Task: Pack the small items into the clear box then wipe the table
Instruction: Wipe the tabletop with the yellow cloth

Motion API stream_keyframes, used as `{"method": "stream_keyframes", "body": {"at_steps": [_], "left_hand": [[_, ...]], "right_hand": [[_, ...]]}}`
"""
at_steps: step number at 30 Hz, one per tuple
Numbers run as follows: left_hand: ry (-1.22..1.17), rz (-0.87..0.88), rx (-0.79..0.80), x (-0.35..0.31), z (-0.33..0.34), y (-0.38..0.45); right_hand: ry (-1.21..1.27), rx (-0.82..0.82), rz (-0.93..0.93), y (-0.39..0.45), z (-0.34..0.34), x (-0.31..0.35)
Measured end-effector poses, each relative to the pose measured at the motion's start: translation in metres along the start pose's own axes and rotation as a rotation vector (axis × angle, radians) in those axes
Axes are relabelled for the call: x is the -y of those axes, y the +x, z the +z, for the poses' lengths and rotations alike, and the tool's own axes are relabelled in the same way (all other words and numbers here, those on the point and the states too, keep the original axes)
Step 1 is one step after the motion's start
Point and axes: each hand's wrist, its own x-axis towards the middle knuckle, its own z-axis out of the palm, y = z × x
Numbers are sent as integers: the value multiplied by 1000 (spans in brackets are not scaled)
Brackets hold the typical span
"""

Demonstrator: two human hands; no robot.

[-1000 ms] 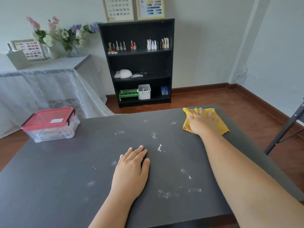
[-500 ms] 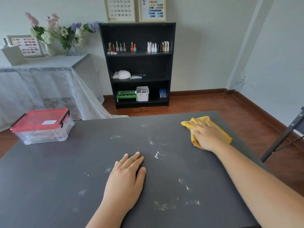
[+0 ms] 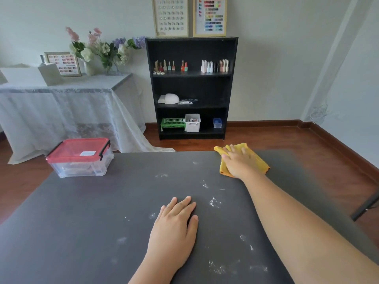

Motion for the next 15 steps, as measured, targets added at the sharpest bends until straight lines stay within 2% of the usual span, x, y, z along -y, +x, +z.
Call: {"method": "stream_keyframes", "body": {"at_steps": [5, 9, 12, 15], "left_hand": [[-152, -13, -65, 1, -14, 1], [-195, -4, -143, 32, -51, -4], [-142, 7, -125, 77, -84, -11], [-48, -48, -84, 131, -105, -25]], "right_hand": [[7, 93, -219, -16, 21, 80], [-7, 189, -413, -54, 36, 122], [-28, 184, -488, -85, 40, 95], [-86, 115, -360, -91, 32, 46]]}}
